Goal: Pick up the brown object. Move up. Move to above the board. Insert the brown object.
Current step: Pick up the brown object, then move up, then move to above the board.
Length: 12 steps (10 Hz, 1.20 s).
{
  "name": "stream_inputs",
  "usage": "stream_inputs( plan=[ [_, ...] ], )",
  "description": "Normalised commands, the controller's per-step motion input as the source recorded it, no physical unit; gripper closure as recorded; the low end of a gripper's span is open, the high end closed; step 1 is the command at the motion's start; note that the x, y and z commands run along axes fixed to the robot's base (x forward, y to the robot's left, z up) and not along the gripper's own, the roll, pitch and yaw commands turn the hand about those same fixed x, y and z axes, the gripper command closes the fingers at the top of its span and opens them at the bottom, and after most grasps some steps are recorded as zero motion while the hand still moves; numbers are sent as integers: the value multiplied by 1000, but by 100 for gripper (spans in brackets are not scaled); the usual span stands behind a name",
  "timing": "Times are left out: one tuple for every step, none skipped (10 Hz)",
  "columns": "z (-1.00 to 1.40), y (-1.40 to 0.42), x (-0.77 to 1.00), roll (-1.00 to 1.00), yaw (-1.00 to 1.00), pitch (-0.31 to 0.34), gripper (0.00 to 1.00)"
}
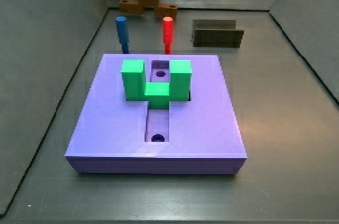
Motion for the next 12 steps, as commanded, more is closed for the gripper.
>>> stream_inputs(
  plan=[
    [0, 0, 0, 0, 0, 0, 100],
    [0, 0, 0, 0, 0, 0, 100],
    [0, 0, 0, 0, 0, 0, 100],
    [0, 0, 0, 0, 0, 0, 100],
    [0, 0, 0, 0, 0, 0, 100],
    [0, 0, 0, 0, 0, 0, 100],
    [833, 0, 0, 0, 0, 0, 100],
    [836, -49, 40, -2, -27, -8, 100],
    [572, -29, -6, 29, -26, 36, 100],
    [270, -10, 14, 64, -6, 32, 100],
    [1400, 0, 0, 0, 0, 0, 100],
    [1400, -5, -37, -27, 5, 29, 100]
  ],
)
